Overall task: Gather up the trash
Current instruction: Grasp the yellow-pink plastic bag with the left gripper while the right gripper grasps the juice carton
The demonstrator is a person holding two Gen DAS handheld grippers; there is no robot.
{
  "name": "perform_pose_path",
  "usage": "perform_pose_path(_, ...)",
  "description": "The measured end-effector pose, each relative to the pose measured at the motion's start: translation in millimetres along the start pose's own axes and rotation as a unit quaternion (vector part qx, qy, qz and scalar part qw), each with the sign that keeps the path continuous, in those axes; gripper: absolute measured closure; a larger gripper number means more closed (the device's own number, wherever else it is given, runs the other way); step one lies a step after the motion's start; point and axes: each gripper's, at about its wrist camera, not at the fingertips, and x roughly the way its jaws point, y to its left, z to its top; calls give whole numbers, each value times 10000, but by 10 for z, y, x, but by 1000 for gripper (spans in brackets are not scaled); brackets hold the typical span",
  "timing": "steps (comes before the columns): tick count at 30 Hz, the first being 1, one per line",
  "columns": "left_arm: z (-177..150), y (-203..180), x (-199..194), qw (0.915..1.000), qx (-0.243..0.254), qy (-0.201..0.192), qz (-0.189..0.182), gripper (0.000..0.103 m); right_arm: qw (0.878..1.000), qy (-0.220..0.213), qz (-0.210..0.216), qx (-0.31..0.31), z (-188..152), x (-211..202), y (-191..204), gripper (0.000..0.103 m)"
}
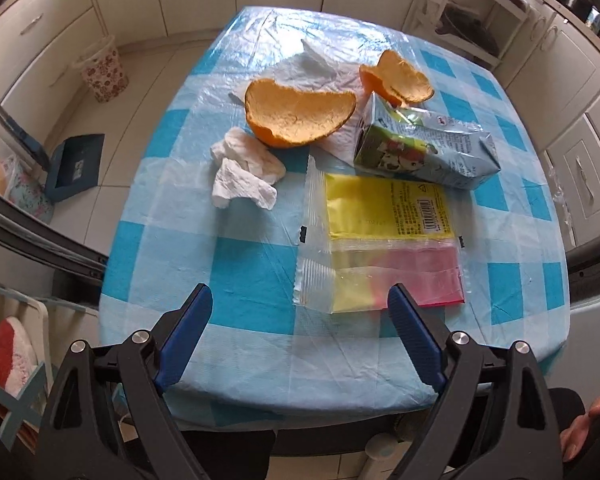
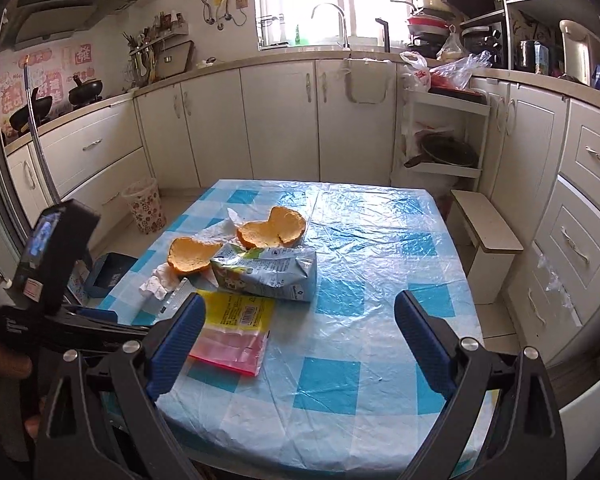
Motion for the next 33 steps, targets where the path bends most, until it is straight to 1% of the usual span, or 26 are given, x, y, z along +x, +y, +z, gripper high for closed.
perform_pose_path(2, 17, 8, 89, 9998, -177, 85, 46, 18, 9998, 169, 63, -129, 55, 168, -24, 12)
perform_pose_path(3, 28, 2, 123, 9996, -245, 105, 65, 18, 9990, 328, 102, -274, 82, 283, -18, 11)
perform_pose_path(4, 42, -2, 143, 9995, -293, 116, 73, 18, 9978, 454, 107, -460, 100, 387, 5, 11)
perform_pose_path(6, 63, -10, 192, 9990, -414, 119, 109, 18, 9938, 573, 134, -944, 150, 571, 85, 11)
perform_pose_path(8, 77, -15, 229, 9986, -514, 135, 84, 17, 9864, 580, 244, -1519, 217, 724, 199, 10)
perform_pose_path(11, 111, -71, 243, 9987, -506, 47, 104, 17, 9702, 629, 371, -2312, 293, 959, 362, 8)
perform_pose_path(12, 118, -91, 242, 9987, -486, 19, 131, 19, 9646, 685, 410, -2515, 315, 1057, 406, 8)
perform_pose_path(13, 113, -110, 234, 9987, -451, -34, 234, 25, 9610, 763, 476, -2614, 335, 1143, 417, 8)
perform_pose_path(14, 114, -138, 228, 9990, -371, -70, 227, 30, 9584, 855, 505, -2676, 360, 1243, 423, 7)
perform_pose_path(15, 128, -155, 218, 9993, -322, -88, 174, 34, 9556, 987, 540, -2722, 378, 1349, 423, 7)
perform_pose_path(17, 155, -181, 215, 9996, -221, -123, 145, 50, 9503, 1252, 674, -2769, 389, 1534, 417, 7)
perform_pose_path(18, 163, -196, 213, 9996, -169, -141, 162, 55, 9483, 1377, 731, -2766, 382, 1620, 406, 7)
perform_pose_path(19, 173, -205, 209, 9997, -137, -151, 140, 65, 9466, 1514, 789, -2734, 365, 1692, 385, 7)
perform_pose_path(20, 185, -194, 210, 9998, -130, -142, 93, 74, 9451, 1667, 846, -2679, 345, 1768, 369, 7)
perform_pose_path(21, 195, -179, 210, 9998, -148, -126, 22, 78, 9444, 1789, 901, -2606, 318, 1815, 354, 8)
perform_pose_path(22, 198, -154, 212, 9998, -188, -110, -39, 85, 9440, 1923, 1000, -2486, 292, 1853, 329, 8)
perform_pose_path(23, 210, -118, 215, 9995, -255, -76, -145, 90, 9449, 2004, 1085, -2352, 271, 1862, 310, 11)
perform_pose_path(24, 212, -76, 223, 9992, -316, -42, -249, 92, 9466, 2042, 1177, -2199, 249, 1850, 279, 23)
perform_pose_path(25, 218, -30, 231, 9986, -392, 7, -367, 97, 9474, 2108, 1248, -2062, 230, 1843, 255, 25)
perform_pose_path(26, 222, 21, 240, 9976, -487, 59, -490, 100, 9484, 2180, 1272, -1920, 198, 1824, 217, 29)
perform_pose_path(27, 207, 96, 247, 9966, -568, 91, -587, 101, 9491, 2220, 1280, -1830, 165, 1788, 186, 35)
perform_pose_path(30, 194, 245, 219, 9939, -784, 112, -768, 102, 9470, 2371, 1293, -1742, 99, 1620, 141, 43)
perform_pose_path(33, 177, 408, 166, 9914, -975, 73, -872, 102, 9490, 2377, 1213, -1679, 69, 1370, 73, 45)
